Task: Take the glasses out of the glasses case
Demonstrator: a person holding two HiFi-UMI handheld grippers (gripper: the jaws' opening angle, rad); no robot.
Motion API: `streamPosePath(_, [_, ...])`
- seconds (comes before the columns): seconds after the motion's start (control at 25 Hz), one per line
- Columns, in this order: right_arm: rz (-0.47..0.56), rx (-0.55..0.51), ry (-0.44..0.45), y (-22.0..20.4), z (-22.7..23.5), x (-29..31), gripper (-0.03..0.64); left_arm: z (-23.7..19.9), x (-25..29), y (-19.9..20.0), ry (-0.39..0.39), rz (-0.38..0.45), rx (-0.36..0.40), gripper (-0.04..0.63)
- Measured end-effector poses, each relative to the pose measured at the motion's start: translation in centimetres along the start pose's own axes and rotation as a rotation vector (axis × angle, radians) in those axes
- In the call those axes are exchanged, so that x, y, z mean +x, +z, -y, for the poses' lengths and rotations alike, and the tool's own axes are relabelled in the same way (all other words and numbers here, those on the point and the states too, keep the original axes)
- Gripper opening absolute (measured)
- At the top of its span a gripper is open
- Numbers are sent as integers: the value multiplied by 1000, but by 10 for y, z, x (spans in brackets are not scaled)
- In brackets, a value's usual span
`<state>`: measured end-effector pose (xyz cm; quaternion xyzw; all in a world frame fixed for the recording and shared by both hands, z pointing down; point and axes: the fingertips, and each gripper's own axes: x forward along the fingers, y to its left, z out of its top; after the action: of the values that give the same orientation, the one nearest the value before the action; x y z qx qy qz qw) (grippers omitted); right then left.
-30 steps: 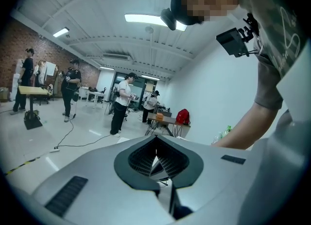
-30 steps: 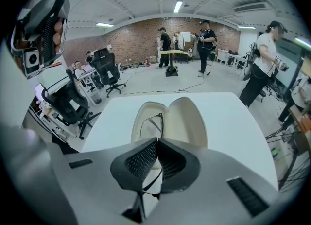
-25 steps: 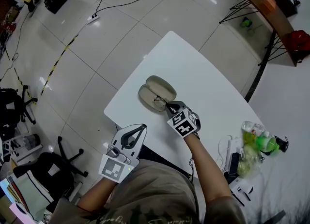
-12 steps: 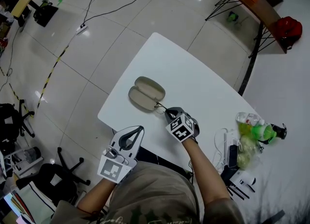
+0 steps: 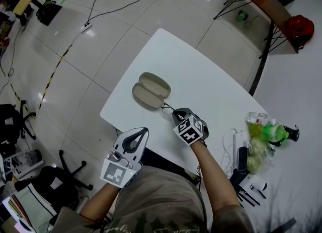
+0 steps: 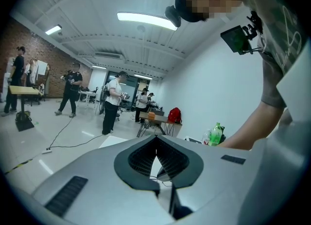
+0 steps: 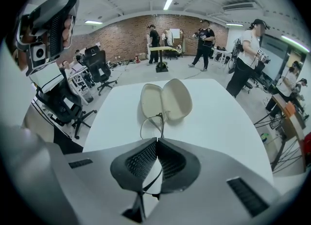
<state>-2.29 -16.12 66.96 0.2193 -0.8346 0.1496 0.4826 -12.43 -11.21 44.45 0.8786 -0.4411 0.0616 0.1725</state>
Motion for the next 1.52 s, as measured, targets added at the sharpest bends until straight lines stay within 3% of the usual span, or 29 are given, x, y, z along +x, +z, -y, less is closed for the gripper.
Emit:
streamPosePath(0.52, [3, -7, 4, -27, -20, -4, 18, 30, -29, 1, 50, 37, 53, 9])
streamPosePath(0.8, [-1, 21, 5, -36, -26, -6, 18, 33, -32, -3, 36, 43, 54, 9])
streamPosePath(1.0, [-11, 7, 10, -39, -38, -9, 18, 32, -36, -2, 67, 32, 41, 9])
streamPosePath(1.52, [-36, -1, 14, -56, -60, -18, 18, 42, -45, -3, 36, 37, 49, 9])
